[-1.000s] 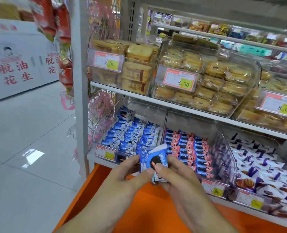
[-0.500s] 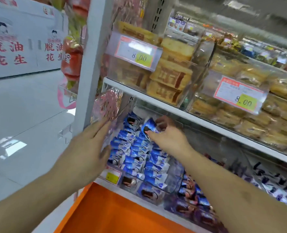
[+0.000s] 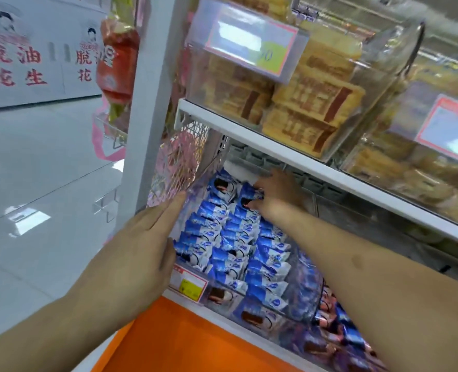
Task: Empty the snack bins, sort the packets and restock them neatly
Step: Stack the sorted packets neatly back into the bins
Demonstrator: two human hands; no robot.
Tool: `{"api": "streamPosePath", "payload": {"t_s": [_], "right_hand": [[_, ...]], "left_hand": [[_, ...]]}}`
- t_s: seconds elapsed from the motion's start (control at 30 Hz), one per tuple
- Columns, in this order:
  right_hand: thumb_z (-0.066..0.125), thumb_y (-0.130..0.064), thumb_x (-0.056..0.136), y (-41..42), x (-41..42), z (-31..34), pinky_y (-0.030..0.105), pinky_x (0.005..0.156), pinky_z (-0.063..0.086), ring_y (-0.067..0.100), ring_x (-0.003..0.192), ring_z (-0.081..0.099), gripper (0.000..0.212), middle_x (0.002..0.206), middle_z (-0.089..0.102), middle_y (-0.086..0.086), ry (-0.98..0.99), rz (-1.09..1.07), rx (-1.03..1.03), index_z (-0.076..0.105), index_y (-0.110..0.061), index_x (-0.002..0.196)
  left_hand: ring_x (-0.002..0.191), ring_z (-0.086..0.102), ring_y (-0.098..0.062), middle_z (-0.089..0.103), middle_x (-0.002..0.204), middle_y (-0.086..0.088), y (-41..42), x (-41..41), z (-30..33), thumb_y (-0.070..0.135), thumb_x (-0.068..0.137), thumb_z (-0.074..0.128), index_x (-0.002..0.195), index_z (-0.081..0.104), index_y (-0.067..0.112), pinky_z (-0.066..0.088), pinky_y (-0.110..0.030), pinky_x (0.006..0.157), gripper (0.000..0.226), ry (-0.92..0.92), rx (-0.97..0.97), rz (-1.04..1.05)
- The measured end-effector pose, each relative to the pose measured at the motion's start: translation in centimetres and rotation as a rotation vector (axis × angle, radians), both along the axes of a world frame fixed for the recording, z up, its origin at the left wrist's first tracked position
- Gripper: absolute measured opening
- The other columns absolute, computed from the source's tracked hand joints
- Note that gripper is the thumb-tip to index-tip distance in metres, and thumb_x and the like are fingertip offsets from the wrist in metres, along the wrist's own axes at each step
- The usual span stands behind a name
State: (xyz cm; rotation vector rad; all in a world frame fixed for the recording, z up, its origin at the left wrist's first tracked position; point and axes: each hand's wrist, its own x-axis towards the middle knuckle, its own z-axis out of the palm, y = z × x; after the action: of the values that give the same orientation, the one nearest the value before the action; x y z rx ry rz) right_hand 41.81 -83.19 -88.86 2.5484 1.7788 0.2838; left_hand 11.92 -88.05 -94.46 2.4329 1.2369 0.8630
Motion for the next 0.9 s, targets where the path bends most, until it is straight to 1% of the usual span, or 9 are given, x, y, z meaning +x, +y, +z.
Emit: {"api": "streamPosePath", "payload": {"t_s": [0.1,0.17,0.23,0.33,0.47,0.53,0.67,0.8,0.9], "right_hand": [[0.083,-0.054,0.083,-0.1,-0.4,-0.1,0.038,0.097,0.052,0.033,0.137,0.052,0.05,0.144,0.058,0.005,0.046,-0.087,-0.01,0.073,-0.032,0.127],[0.083,-0.054,0.082,-0.3,-0.8,-0.2,0.039,0.096,0.054,0.034,0.143,0.049,0.044,0.151,0.056,0.01,0.073,-0.13,-0.003,0.075,-0.033,0.12],[0.084,-0.054,0.081,-0.5,-1.1,-0.2,0.039,0.098,0.054,0.036,0.146,0.046,0.046,0.154,0.053,0.012,0.079,-0.151,-0.011,0.075,-0.032,0.12],[0.081,-0.054,0.085,-0.9,-1.3,0.0,0.041,0.103,0.051,0.036,0.147,0.043,0.051,0.153,0.053,0.009,0.065,-0.126,-0.016,0.07,-0.031,0.129],[0.074,-0.055,0.091,-2.1,-1.3,0.4,0.046,0.116,0.038,0.034,0.146,0.038,0.065,0.152,0.05,0.004,0.053,-0.038,-0.017,0.053,-0.03,0.147],[0.072,-0.053,0.093,-2.9,-1.5,0.8,0.045,0.118,0.033,0.033,0.144,0.038,0.064,0.15,0.049,0.005,0.036,-0.016,-0.005,0.052,-0.029,0.149],[0.069,-0.052,0.095,-5.2,-3.3,1.7,0.046,0.117,0.031,0.033,0.14,0.039,0.062,0.146,0.052,0.006,0.065,0.07,0.041,0.051,-0.028,0.15],[0.066,-0.049,0.097,-9.9,-6.5,2.2,0.044,0.113,0.038,0.027,0.134,0.039,0.058,0.141,0.052,0.001,0.247,0.184,0.162,0.052,-0.032,0.15],[0.067,-0.041,0.099,-14.8,-9.4,1.6,0.029,0.113,0.034,0.015,0.129,0.036,0.05,0.135,0.049,-0.005,0.413,0.323,0.219,0.056,-0.028,0.146]], "left_hand": [[0.146,0.031,-0.012,0.023,0.167,0.019,0.0,0.0,-0.1,0.031,0.104,0.045,0.16,-0.011,0.05,0.038,-0.032,0.116,0.082,-0.006,-0.008,-0.001],[0.147,0.029,-0.01,0.022,0.166,0.021,0.0,-0.1,-0.1,0.03,0.104,0.044,0.158,-0.014,0.052,0.036,-0.032,0.117,0.082,-0.011,-0.015,-0.008],[0.148,0.029,-0.01,0.022,0.166,0.022,0.0,-0.1,-0.1,0.03,0.104,0.045,0.157,-0.014,0.053,0.036,-0.033,0.117,0.083,-0.012,-0.013,-0.011],[0.15,0.027,-0.01,0.021,0.167,0.021,0.1,-0.2,-0.1,0.032,0.104,0.045,0.157,-0.014,0.053,0.035,-0.035,0.119,0.082,-0.015,-0.03,-0.016],[0.154,0.023,-0.013,0.018,0.168,0.021,0.1,-0.4,0.2,0.034,0.104,0.048,0.157,-0.014,0.054,0.032,-0.039,0.122,0.084,-0.014,-0.077,-0.034],[0.154,0.024,-0.013,0.017,0.168,0.021,-0.3,-0.5,0.5,0.037,0.103,0.05,0.158,-0.013,0.054,0.031,-0.038,0.122,0.085,-0.001,-0.095,-0.041],[0.153,0.029,-0.015,0.015,0.169,0.02,-1.3,-1.1,1.6,0.041,0.102,0.051,0.158,-0.01,0.055,0.033,-0.035,0.12,0.084,0.011,-0.129,-0.038],[0.149,0.038,-0.02,0.02,0.169,0.016,-3.2,-2.6,3.8,0.051,0.097,0.046,0.154,-0.006,0.06,0.038,-0.038,0.117,0.077,0.037,-0.168,-0.041],[0.137,0.051,-0.02,0.035,0.164,0.009,-4.7,-4.3,5.2,0.053,0.096,0.045,0.16,0.01,0.049,0.048,-0.04,0.111,0.073,0.055,-0.212,-0.016]]}}
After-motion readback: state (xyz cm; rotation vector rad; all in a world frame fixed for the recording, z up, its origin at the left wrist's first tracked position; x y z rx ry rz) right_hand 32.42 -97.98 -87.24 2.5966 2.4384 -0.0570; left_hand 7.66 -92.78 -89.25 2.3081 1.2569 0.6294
